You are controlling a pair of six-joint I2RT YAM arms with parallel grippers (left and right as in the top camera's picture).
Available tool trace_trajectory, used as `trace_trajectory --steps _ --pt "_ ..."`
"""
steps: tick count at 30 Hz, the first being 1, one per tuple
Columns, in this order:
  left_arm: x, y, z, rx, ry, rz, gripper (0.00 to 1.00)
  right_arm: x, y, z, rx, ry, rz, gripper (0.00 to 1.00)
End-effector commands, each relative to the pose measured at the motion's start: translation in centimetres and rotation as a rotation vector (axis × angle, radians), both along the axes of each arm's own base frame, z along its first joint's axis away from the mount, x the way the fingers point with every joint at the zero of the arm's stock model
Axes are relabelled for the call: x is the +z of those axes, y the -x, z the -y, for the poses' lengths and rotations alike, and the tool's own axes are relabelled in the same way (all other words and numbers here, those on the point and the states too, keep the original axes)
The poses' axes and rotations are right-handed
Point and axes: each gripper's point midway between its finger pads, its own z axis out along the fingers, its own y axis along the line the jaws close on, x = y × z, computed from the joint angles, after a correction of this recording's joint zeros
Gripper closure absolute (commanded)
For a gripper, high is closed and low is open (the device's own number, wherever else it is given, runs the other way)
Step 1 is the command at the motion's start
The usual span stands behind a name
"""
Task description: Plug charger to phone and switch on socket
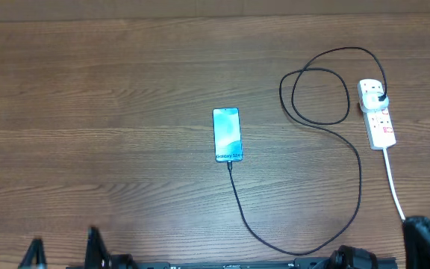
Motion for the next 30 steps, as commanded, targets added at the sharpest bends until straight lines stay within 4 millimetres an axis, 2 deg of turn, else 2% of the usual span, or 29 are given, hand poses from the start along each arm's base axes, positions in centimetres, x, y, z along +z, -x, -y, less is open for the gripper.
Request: trace_trajectory --steps 1,3,8,11,15,19,24,30 --pt "-2.0 -3.4 0.5 -0.035 0.021 -0.018 0.0 -0.5 0.5 -1.3 0.082 0.051 -0.002 0.96" --pt "-2.8 -5.3 0.4 -0.036 0.013 -0.01 0.0 -0.5 1.1 -1.8 0.112 0.073 0.01 0.96" --pt "-6.4 -10.2 0.8 -0.07 0.013 -0.006 0.0 -0.5 2.4 -2.3 0.123 0.091 0.042 0.96" --pt "-8.5 -12.8 1.8 -0.136 0.016 0.023 0.0 -0.5 3.9 -2.7 0.118 0.113 0.086 0.96" --pt "-11.2 -15.3 2.2 -0.167 0.012 0.073 0.01 -0.7 6.6 -3.4 0.086 0.182 0.19 0.96" --pt "-14.0 -16.7 2.2 -0.167 0.009 0.094 0.0 -0.7 9.3 -3.3 0.013 0.176 0.274 0.96" --pt "-16.8 -17.2 2.1 -0.167 0.013 0.058 0.0 -0.8 12.2 -3.0 -0.068 0.145 0.358 0.96" --pt "-17.8 -17.2 2.2 -0.177 -0.025 0.017 0.0 -1.3 14.6 -3.4 -0.085 0.15 0.418 0.95"
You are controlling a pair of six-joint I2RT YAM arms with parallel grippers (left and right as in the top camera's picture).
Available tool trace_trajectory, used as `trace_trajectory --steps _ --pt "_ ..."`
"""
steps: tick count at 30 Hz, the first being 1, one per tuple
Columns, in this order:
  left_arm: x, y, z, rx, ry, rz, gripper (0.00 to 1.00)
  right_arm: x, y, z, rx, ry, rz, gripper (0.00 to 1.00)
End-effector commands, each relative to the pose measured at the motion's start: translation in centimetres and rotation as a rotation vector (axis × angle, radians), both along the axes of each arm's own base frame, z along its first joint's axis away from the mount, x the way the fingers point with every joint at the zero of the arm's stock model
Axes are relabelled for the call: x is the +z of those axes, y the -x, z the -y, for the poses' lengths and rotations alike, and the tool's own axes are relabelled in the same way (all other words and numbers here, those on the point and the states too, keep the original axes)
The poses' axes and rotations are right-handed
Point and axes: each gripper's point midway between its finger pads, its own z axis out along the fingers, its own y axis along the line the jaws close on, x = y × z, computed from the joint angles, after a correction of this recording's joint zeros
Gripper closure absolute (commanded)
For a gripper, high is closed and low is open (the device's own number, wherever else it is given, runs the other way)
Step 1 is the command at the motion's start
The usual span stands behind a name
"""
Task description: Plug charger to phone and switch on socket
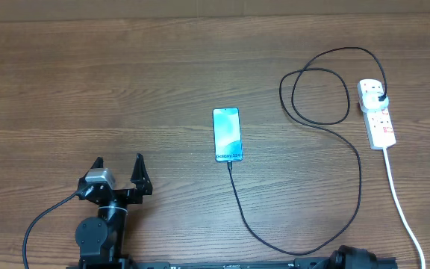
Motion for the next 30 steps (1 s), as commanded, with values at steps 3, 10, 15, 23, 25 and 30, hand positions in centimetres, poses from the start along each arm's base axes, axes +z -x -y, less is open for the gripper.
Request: trace_trajectory --steps 3,10,15,23,25,30 --pt "-0.1 0.0 0.1 -0.01 -0.033 0.0 0.0 -0.2 1.8 0.1 -0.029 -0.016 0.059 0.95" --pt "-0.1 0.0 0.1 -0.01 -0.033 0.0 0.0 0.4 3.8 -0.2 -0.053 0.011 0.155 0.91" --pt "-0.1 0.0 0.1 -0.01 -0.033 0.0 0.0 0.6 5.2 0.0 -0.162 0.104 0.28 0.93" --pt "-0.1 0.0 0.1 -0.01 -0.033 0.0 0.0 -1.7 10.0 0.1 -0.154 0.086 0.376 0.93" --pt "-0.1 0.0 0.1 -0.01 -0.033 0.0 0.0 -2.5 11.8 0.3 -0.153 0.079 0.417 0.94" --pt "-0.1 0.0 0.1 -0.01 -0.033 0.0 0.01 -3.8 14.7 0.9 -0.115 0.083 0.476 0.94"
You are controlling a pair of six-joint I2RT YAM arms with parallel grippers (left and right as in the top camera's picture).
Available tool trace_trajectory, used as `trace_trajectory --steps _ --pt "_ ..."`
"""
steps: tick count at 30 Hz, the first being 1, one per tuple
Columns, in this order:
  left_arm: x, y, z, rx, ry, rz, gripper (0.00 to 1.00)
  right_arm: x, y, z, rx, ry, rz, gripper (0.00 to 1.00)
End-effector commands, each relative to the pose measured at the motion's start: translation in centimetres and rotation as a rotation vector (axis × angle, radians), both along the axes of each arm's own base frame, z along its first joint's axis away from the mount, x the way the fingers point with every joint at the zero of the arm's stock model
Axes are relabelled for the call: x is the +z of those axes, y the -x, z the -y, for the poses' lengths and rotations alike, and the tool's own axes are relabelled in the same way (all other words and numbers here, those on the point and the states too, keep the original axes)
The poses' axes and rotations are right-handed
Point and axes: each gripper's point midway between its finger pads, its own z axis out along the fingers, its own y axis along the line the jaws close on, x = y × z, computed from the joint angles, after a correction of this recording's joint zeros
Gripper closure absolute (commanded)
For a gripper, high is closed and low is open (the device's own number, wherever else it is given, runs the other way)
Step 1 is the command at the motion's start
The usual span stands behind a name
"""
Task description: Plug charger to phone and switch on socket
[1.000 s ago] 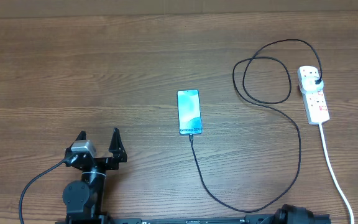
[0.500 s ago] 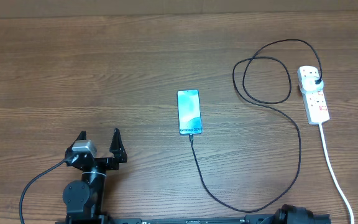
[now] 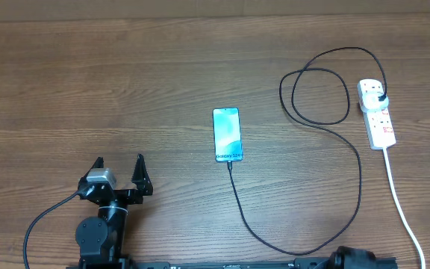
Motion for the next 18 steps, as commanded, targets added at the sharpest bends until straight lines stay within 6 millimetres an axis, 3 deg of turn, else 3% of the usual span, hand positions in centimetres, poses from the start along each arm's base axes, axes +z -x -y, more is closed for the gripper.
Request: trace_trajectory --steps 1,13,18 --pt "0.0 0.0 0.1 -0.006 -0.019 0.004 0.0 -0.2 1.1 1.4 0.026 -0.016 0.02 0.94" --pt "0.0 0.0 0.1 -0.006 -0.019 0.004 0.0 -0.5 2.1 4.6 0.137 -0.008 0.004 0.93" --pt "0.0 0.0 0.1 -0.006 -0.019 0.004 0.0 -0.5 2.3 5.3 0.161 -0.009 0.005 0.75"
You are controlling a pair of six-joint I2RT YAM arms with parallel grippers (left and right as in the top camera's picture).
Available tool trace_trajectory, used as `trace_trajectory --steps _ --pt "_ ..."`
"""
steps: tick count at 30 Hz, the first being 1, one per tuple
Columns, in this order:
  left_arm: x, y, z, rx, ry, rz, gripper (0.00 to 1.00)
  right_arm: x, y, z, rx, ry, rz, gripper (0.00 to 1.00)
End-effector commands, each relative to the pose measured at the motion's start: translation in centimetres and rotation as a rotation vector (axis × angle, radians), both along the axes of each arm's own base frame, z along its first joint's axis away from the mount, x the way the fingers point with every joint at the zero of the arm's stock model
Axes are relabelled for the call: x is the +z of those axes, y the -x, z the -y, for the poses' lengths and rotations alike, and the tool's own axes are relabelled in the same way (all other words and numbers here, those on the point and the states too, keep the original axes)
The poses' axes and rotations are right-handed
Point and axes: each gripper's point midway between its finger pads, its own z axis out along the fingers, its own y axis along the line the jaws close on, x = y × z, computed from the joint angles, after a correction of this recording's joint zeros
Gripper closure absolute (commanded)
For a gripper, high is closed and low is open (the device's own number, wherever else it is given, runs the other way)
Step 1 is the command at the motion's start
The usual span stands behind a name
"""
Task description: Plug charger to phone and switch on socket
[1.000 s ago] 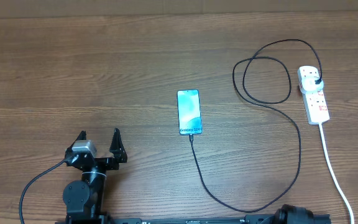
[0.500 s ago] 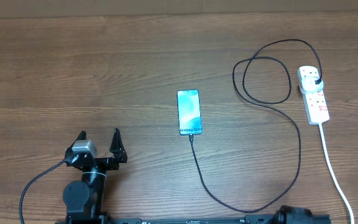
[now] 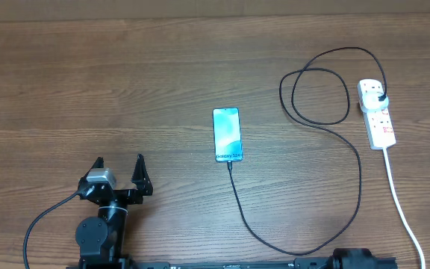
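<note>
A phone (image 3: pixel 227 135) with a lit blue screen lies flat in the middle of the table. A black charger cable (image 3: pixel 327 123) runs from the phone's near end, loops at the right and ends in a plug on the white socket strip (image 3: pixel 377 113) at the far right. My left gripper (image 3: pixel 119 166) stands open near the front left, well away from the phone, with nothing between its fingers. The right gripper is out of view; only a dark part of its arm base (image 3: pixel 357 259) shows at the bottom edge.
The wooden table (image 3: pixel 88 82) carries only these things. The strip's white lead (image 3: pixel 402 205) trails to the front right corner. The left arm's own cable (image 3: pixel 43 224) curls beside its base.
First the left arm showed only at the bottom edge and a dark part of the right arm at the lower right corner. Then the left gripper stood open at the front left and the right arm had left the view. Phone, cable and strip have stayed put.
</note>
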Motion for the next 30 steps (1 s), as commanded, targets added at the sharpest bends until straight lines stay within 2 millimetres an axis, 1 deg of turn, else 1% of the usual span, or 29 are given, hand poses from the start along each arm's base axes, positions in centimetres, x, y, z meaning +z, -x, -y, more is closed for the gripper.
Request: trace_trajectory --steps 1,2,3,4,6,7,8,9,11,12,13,14,17,18,19,21,23,24,25,28,30 --pt "0.0 0.0 0.0 -0.006 -0.019 0.004 0.0 0.3 0.0 0.6 0.008 -0.012 0.005 0.68" --pt "0.0 0.0 0.0 -0.006 -0.019 0.004 0.0 0.4 0.1 0.6 0.008 -0.012 0.02 0.59" --pt "0.0 0.0 0.0 -0.006 -0.019 0.004 0.01 0.6 0.3 0.6 0.009 -0.012 0.037 0.46" --pt "0.0 0.0 0.0 -0.006 -0.019 0.004 0.0 1.0 0.4 0.6 0.005 -0.014 0.063 0.0" --pt "0.0 0.0 0.0 -0.006 -0.019 0.004 0.0 1.7 -0.3 1.1 -0.009 -0.049 0.076 0.0" --pt "0.0 0.0 0.0 -0.006 -0.019 0.004 0.0 2.0 -1.2 1.4 -0.018 -0.071 0.064 0.0" --pt "0.0 0.0 0.0 -0.006 -0.019 0.004 0.0 2.3 -3.2 2.0 -0.035 -0.106 0.022 0.0" --pt "0.0 0.0 0.0 -0.006 -0.019 0.004 0.01 2.4 -4.7 2.3 -0.045 -0.126 -0.011 0.0" --pt "0.0 0.0 0.0 -0.006 -0.019 0.004 0.0 2.3 -8.9 3.3 -0.082 -0.185 -0.105 0.0" --pt "0.0 0.0 0.0 -0.006 -0.019 0.004 0.0 2.1 -11.3 3.9 -0.104 -0.214 -0.156 0.0" --pt "0.0 0.0 0.0 -0.006 -0.019 0.004 0.0 1.4 -14.4 4.3 -0.128 -0.237 -0.227 0.0" --pt "0.0 0.0 0.0 -0.006 -0.019 0.004 0.0 0.7 -16.4 4.5 -0.139 -0.241 -0.278 0.0" --pt "0.0 0.0 0.0 -0.006 -0.019 0.004 0.0 -3.0 -24.3 4.6 -0.172 -0.237 -0.473 0.0" --pt "0.0 0.0 0.0 -0.006 -0.019 0.004 0.0 -5.9 -28.8 4.6 -0.187 -0.227 -0.586 0.0" --pt "0.0 0.0 0.0 -0.006 -0.019 0.004 0.0 -7.7 -31.1 4.6 -0.195 -0.223 -0.642 0.0" --pt "0.0 0.0 0.1 -0.006 -0.019 0.004 0.0 -10.8 -34.8 4.5 -0.206 -0.214 -0.725 0.0" --pt "0.0 0.0 0.0 -0.006 -0.019 0.004 0.01 -14.3 -38.3 4.5 -0.215 -0.206 -0.804 0.0" --pt "0.0 0.0 0.0 -0.006 -0.019 0.004 0.0 -15.7 -39.5 4.4 -0.218 -0.203 -0.832 0.0" --pt "0.0 0.0 0.0 -0.006 -0.019 0.004 0.0 -17.7 -41.1 4.4 -0.223 -0.199 -0.868 0.0" --pt "0.0 0.0 0.0 -0.006 -0.019 0.004 0.0 -22.2 -44.1 4.4 -0.232 -0.191 -0.938 0.0" --pt "0.0 0.0 0.0 -0.006 -0.019 0.004 0.0 -25.0 -45.6 4.4 -0.237 -0.188 -0.978 0.0"
